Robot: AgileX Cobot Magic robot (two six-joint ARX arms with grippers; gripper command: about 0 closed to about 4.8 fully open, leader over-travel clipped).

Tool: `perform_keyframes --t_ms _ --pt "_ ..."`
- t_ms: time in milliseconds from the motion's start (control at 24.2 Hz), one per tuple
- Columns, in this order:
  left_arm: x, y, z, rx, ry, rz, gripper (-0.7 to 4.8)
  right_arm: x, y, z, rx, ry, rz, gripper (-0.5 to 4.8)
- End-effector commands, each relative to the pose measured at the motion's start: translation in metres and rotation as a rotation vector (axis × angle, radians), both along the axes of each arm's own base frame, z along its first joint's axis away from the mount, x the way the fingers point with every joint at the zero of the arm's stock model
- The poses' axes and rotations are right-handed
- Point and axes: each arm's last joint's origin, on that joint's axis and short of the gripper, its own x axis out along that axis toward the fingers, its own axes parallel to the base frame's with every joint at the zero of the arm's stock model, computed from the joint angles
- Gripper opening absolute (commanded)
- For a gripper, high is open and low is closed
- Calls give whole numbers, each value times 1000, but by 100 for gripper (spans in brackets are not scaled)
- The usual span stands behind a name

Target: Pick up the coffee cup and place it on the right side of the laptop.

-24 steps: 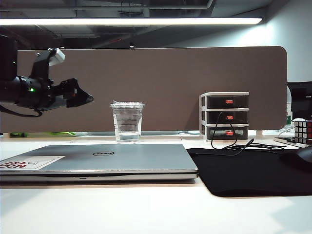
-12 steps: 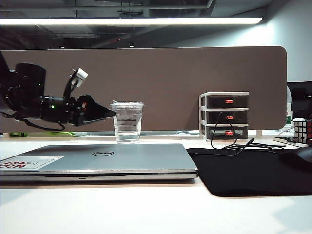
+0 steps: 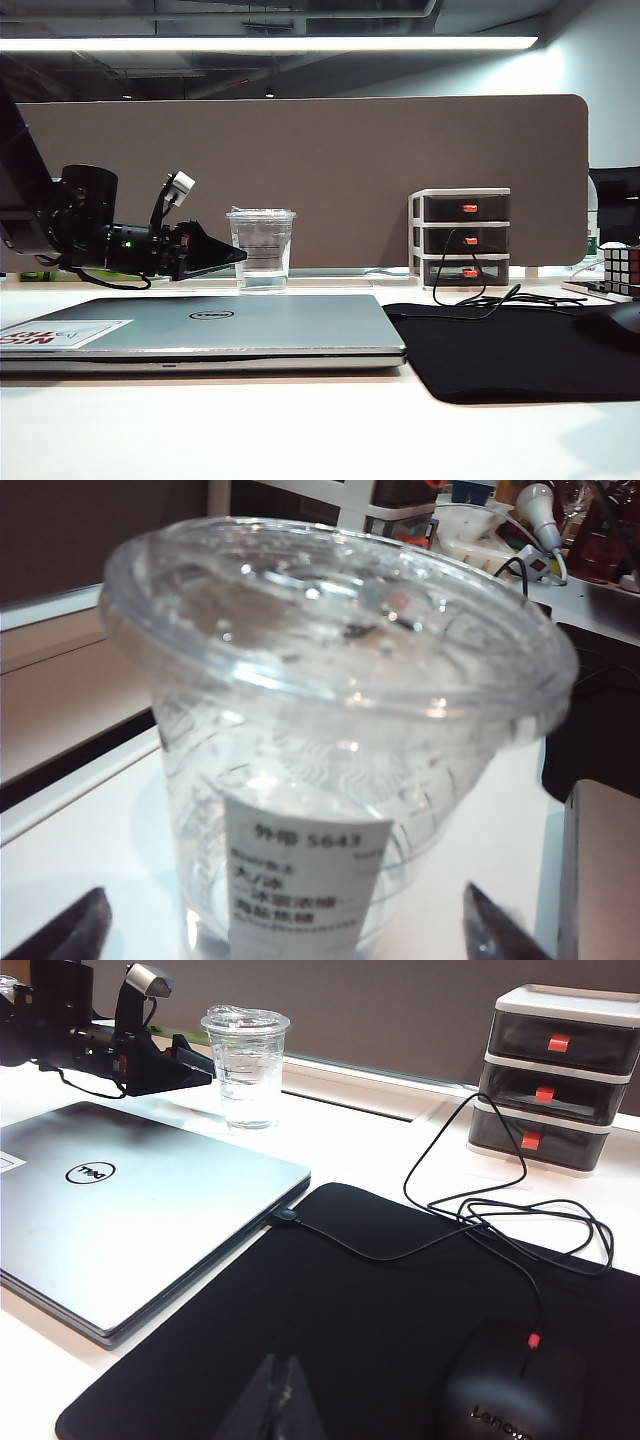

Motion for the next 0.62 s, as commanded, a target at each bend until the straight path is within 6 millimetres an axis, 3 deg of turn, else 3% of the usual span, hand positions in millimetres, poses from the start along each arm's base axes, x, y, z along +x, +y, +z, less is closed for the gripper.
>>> perform_keyframes --t_ms 41,620 --pt "6 0 1 -2 1 -16 479 0 0 -1 -4 -4 -3 -1" --pt "14 -21 2 42 -63 -101 479 0 0 -1 -4 -3 -4 -1"
